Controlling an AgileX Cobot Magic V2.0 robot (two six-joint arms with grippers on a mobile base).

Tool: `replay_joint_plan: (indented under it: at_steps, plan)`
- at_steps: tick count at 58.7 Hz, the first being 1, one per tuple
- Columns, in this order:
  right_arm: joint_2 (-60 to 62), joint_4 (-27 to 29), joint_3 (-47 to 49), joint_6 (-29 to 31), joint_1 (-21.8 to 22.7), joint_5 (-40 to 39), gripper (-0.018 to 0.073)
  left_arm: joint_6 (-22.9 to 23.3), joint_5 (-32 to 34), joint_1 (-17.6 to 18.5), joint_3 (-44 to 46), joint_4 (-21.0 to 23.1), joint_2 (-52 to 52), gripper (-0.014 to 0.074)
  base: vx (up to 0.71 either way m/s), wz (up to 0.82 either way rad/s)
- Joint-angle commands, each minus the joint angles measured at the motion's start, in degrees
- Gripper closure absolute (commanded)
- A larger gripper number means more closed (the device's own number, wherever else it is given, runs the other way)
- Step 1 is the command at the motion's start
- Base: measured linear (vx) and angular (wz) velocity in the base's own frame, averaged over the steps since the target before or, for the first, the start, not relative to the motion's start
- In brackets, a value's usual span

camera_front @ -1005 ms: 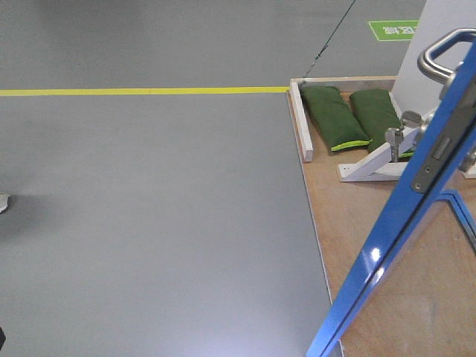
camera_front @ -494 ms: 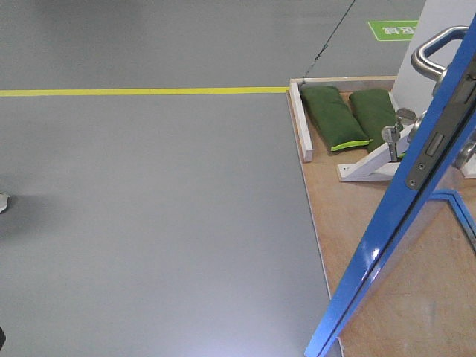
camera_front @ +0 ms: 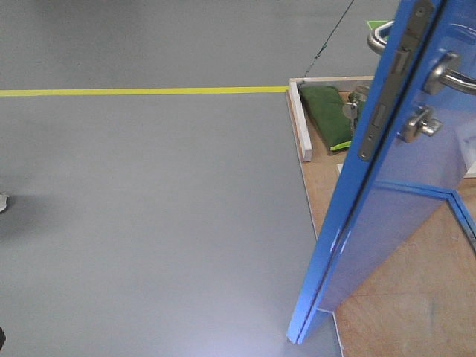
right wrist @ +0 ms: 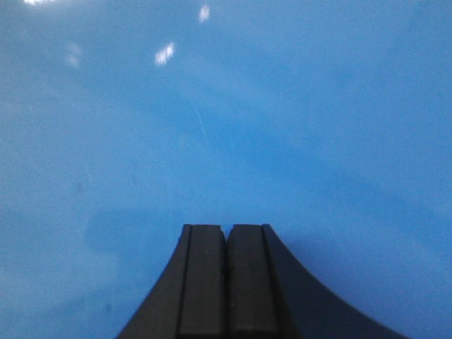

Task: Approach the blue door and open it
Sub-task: 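Pull the blue door toward the robot with the right gripper, then keep swinging the blue door wider with the right gripper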

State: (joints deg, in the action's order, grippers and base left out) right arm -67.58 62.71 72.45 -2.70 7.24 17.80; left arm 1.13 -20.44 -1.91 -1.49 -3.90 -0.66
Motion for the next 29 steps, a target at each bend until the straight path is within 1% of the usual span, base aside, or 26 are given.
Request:
replay_joint_plan:
  at_steps: [1, 29]
  plan:
    - [0.81, 0.27, 1.46, 0.69, -0.27, -0.38, 0.0551, 0.39, 4.74, 0.14, 1.22, 0.15, -0.79, 0.0524, 0.0, 0.0]
    - [0.81, 0.27, 1.46, 0.69, -0.27, -0.44, 0.0551, 0.39, 4.74, 0.14, 1.22, 0.15, -0.79, 0.0524, 0.0, 0.0]
